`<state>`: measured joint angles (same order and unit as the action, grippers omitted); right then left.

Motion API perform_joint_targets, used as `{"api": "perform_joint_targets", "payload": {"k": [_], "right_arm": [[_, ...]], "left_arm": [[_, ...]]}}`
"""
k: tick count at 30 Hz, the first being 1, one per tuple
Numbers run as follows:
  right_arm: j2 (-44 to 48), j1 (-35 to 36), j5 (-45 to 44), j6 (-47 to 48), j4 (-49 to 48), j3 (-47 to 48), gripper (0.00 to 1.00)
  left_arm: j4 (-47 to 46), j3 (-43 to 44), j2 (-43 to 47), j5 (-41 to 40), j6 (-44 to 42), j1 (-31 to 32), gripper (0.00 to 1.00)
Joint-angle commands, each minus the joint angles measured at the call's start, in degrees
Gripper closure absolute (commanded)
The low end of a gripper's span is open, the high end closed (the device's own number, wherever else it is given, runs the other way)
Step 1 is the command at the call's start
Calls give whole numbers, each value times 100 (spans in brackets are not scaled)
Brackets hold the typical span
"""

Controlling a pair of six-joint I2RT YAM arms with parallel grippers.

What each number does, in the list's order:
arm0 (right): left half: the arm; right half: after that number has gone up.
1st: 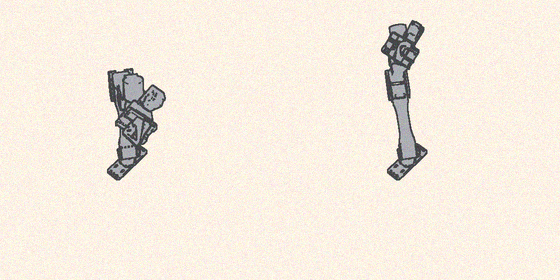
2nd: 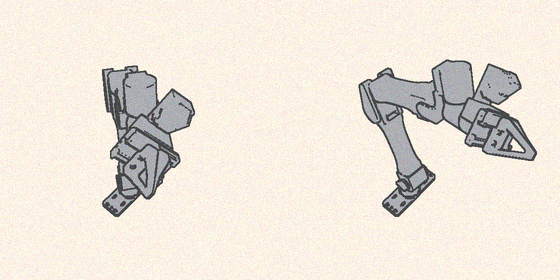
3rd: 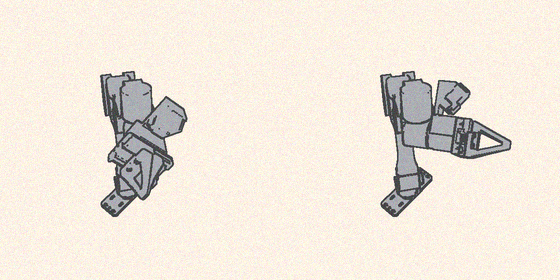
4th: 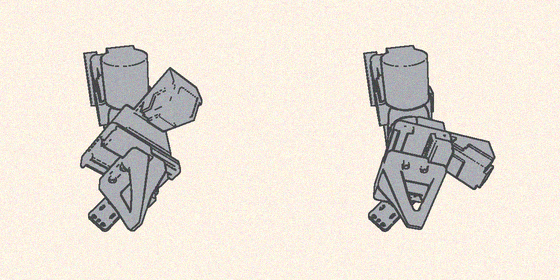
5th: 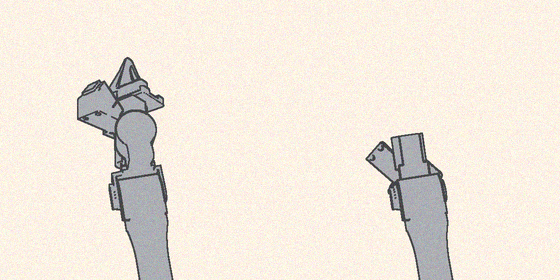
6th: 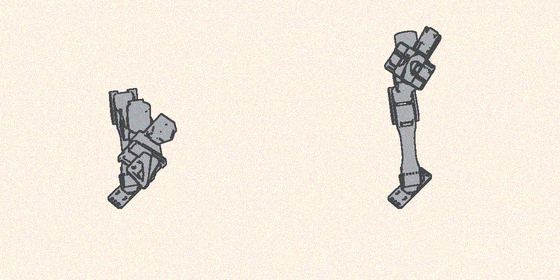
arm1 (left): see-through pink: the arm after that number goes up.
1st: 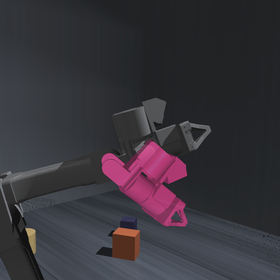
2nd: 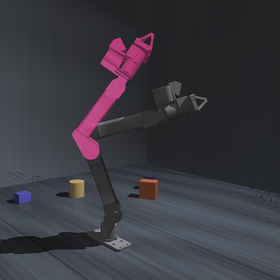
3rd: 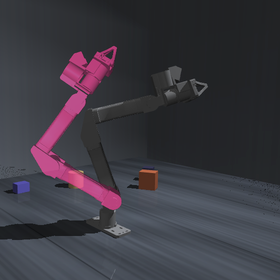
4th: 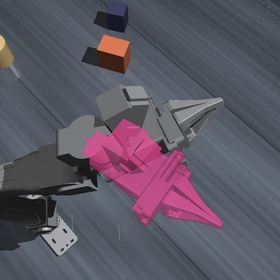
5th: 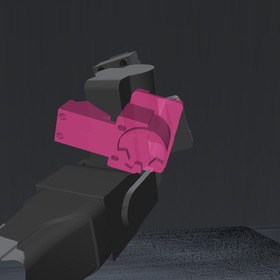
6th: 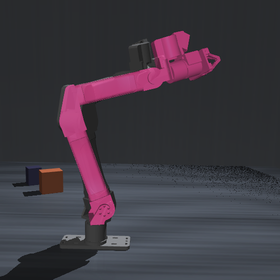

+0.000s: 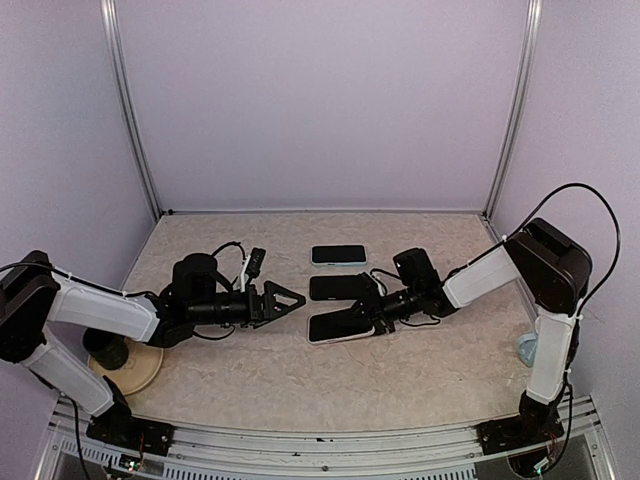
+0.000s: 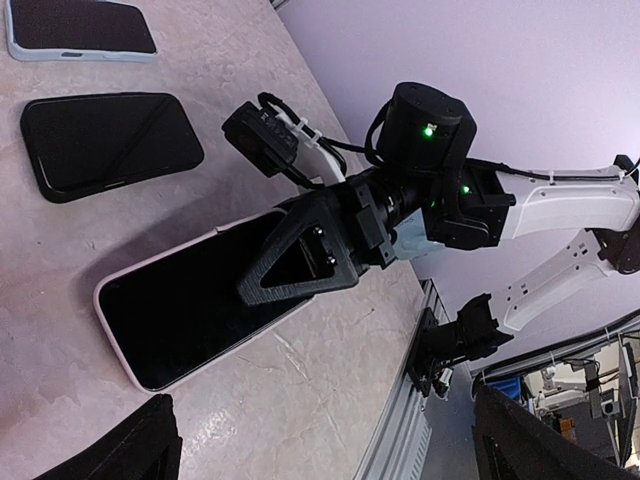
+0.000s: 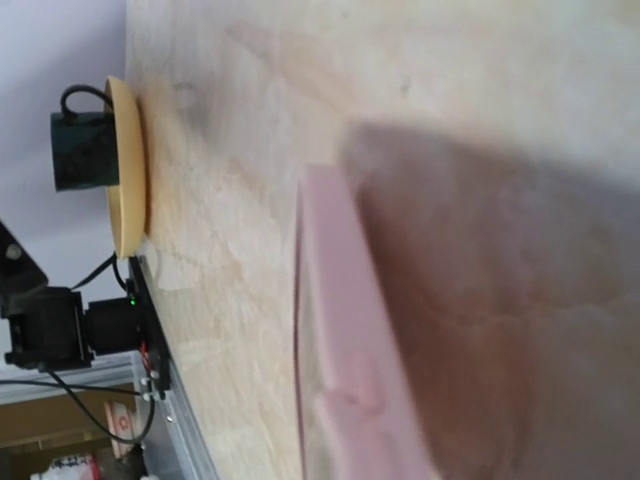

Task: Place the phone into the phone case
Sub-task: Place the phone with the phone case at the center of the board.

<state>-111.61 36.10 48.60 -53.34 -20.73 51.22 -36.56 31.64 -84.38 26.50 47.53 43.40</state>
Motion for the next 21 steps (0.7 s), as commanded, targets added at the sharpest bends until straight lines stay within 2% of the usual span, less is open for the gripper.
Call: {"api": "perform_joint_targets", "payload": {"k": [1, 13, 21], "right_arm": [[-91, 19, -2, 141, 145, 218, 64], [51, 10, -354, 510, 830, 330, 52], [186, -4, -712, 805, 1301, 372, 48]], "left_arm": [[-139, -35, 59, 21, 14, -68, 1], [-376, -118, -14, 74, 121, -70, 1], [-566, -216, -104, 92, 197, -68, 1]]}}
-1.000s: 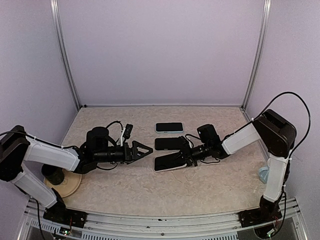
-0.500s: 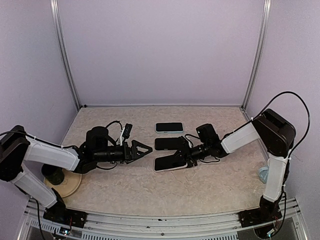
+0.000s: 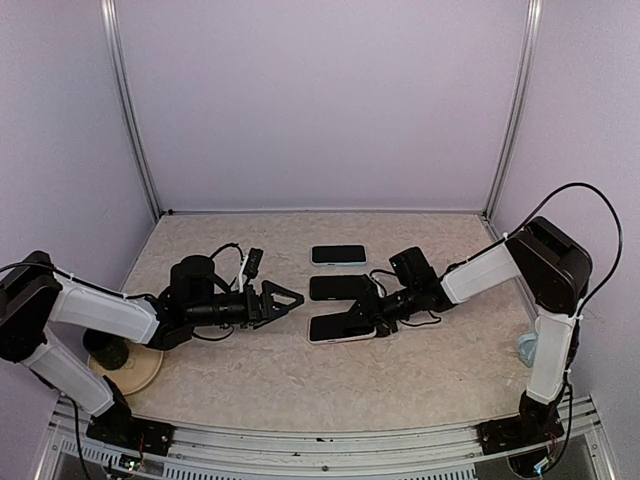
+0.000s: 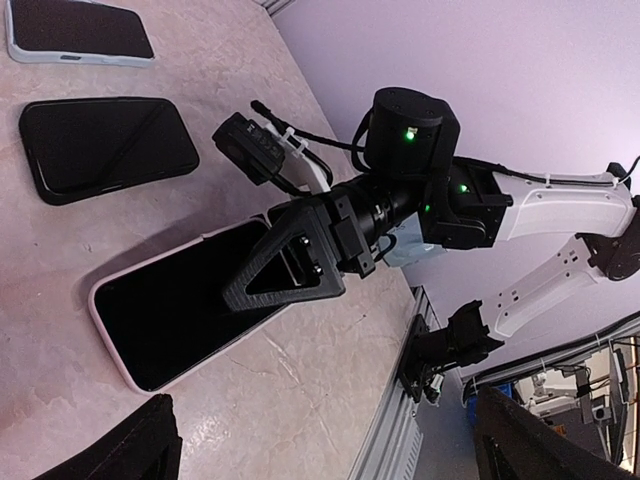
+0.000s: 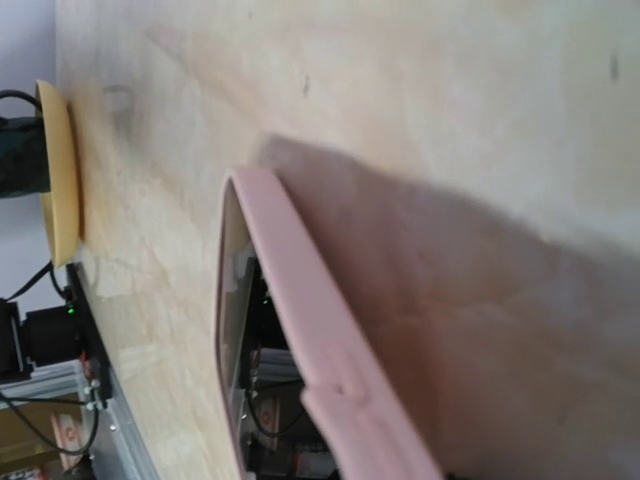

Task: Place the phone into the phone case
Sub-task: Place the phone with the phone case at the center of the board.

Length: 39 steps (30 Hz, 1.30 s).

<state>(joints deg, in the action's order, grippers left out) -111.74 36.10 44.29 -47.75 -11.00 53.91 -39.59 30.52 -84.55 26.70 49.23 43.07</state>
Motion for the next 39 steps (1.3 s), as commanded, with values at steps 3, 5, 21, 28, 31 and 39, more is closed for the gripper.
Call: {"api": "perform_joint_targets", "payload": {"k": [3, 5, 21, 28, 31, 39], "right_arm": [[217, -36, -354, 260, 365, 99, 47], [221, -57, -443, 290, 444, 100, 47], [672, -186, -1086, 547, 1062, 68, 43], [748, -208, -1389, 616, 1301, 45, 42], [789, -216, -1514, 640, 1379, 58, 42], [891, -250, -1924, 811, 1725, 133, 40]], "left_arm": [[-338, -153, -103, 81, 62, -35, 1], [-400, -175, -118, 93, 79, -35, 1], [-483, -202, -172, 101, 96, -35, 1], [-538, -244, -166, 76, 118, -35, 1], [-537, -249, -158, 81, 118, -37, 1], [-532, -240, -158, 81, 117, -44, 1]]}}
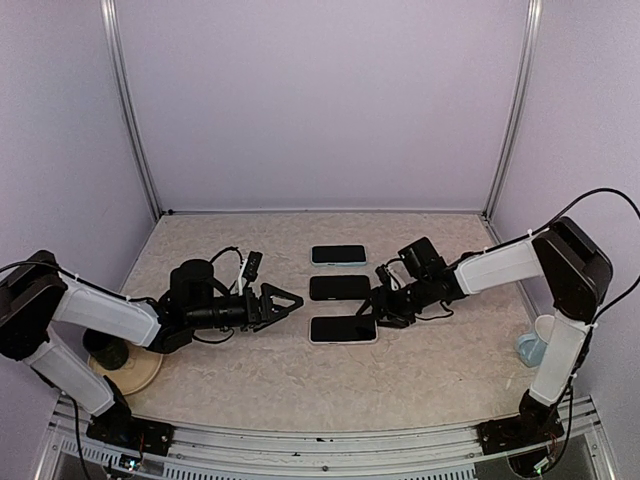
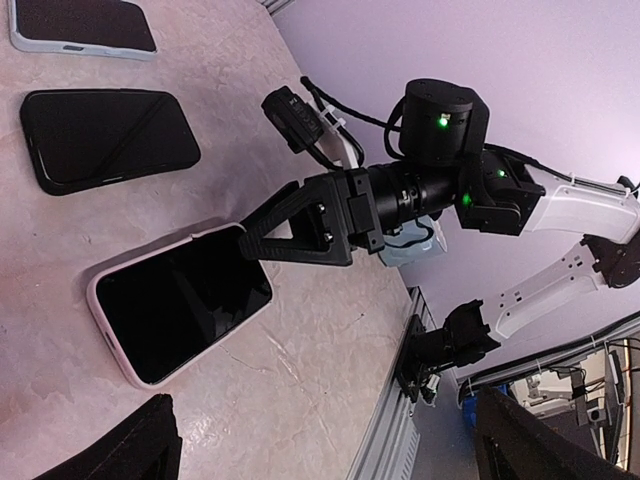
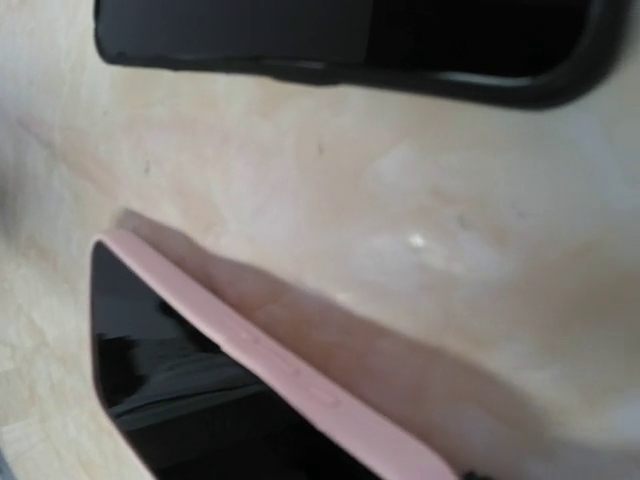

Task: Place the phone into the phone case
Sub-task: Place the phone with the phone case at the center of the board, then reset both arms

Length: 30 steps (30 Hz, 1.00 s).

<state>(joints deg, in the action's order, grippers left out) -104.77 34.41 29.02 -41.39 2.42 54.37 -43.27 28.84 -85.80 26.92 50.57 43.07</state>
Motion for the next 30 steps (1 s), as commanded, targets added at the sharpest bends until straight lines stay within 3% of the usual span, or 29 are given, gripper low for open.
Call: {"api": "perform_joint_targets", "payload": {"k": [1, 9, 12, 17, 22, 30], "right_arm": [[208, -88, -452, 203, 423, 97, 40], [409, -135, -800, 424, 713, 136, 35], [554, -146, -1111, 651, 952, 214, 28], [887, -193, -1676, 1110, 1235, 217, 18], [1278, -206, -2110, 1547, 1227, 53, 1], [2057, -207, -2841, 2024, 803, -496, 0]], "left_arm": [[-161, -70, -33, 57, -26, -44, 1], [207, -24, 140, -208, -259, -62, 1], [613, 58, 319, -504, -541, -62, 1], [1349, 126, 845, -1258, -980, -62, 1], [2143, 261, 1375, -2197, -1409, -53, 1], [2624, 102, 2192, -3716, -2224, 213, 1]]}}
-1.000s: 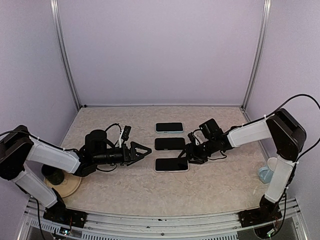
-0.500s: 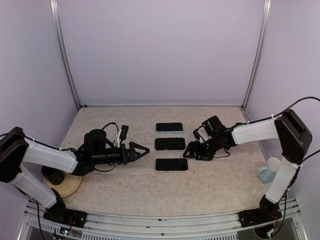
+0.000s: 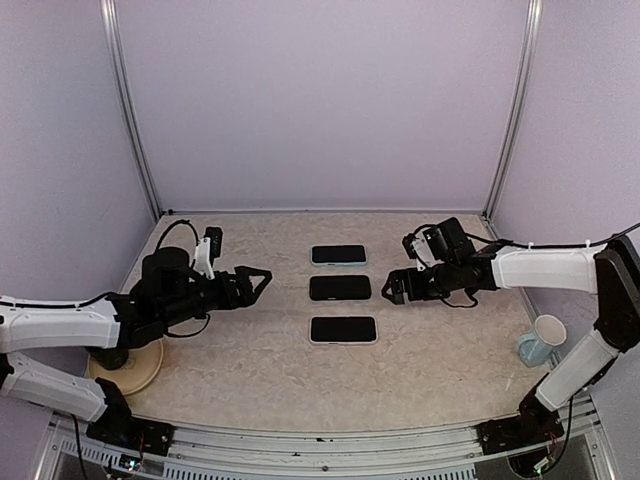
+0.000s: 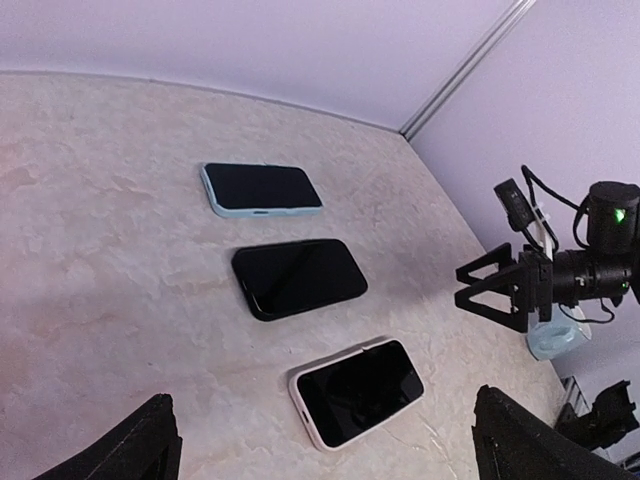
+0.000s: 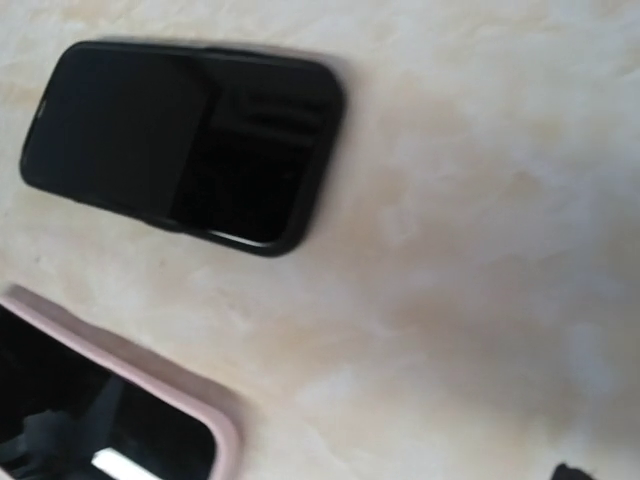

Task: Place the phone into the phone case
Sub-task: Reset both arms

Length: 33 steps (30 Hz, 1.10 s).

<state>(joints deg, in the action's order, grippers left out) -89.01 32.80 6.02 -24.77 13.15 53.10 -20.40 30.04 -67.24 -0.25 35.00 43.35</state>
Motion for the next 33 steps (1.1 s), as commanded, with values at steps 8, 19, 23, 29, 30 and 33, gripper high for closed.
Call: {"api": "perform_joint_targets", "payload": {"k": [8, 19, 23, 29, 30, 33], "right_arm": [[1975, -45, -1207, 1160, -1489, -1485, 0], [3398, -46, -1811, 1284, -1574, -2084, 0], [3680, -50, -2017, 1246, -1457, -2169, 0], [4173, -46, -1955, 1371, -1480, -2338, 0], [4278, -45, -1871, 1412, -1522, -2392, 0], [4505, -46, -1759, 1503, -1587, -2479, 0]], "left_arm": [[940, 156, 686, -2543, -1226, 640, 1], [602, -131, 1311, -3413, -1704, 728, 1], [918, -7, 1357, -3647, -1682, 714, 1], [1109, 82, 1427, -3604, -1612, 686, 1], [1123, 81, 1445, -3593, -1625, 681, 1], [1185, 85, 1444, -3621, -1622, 663, 1]]}}
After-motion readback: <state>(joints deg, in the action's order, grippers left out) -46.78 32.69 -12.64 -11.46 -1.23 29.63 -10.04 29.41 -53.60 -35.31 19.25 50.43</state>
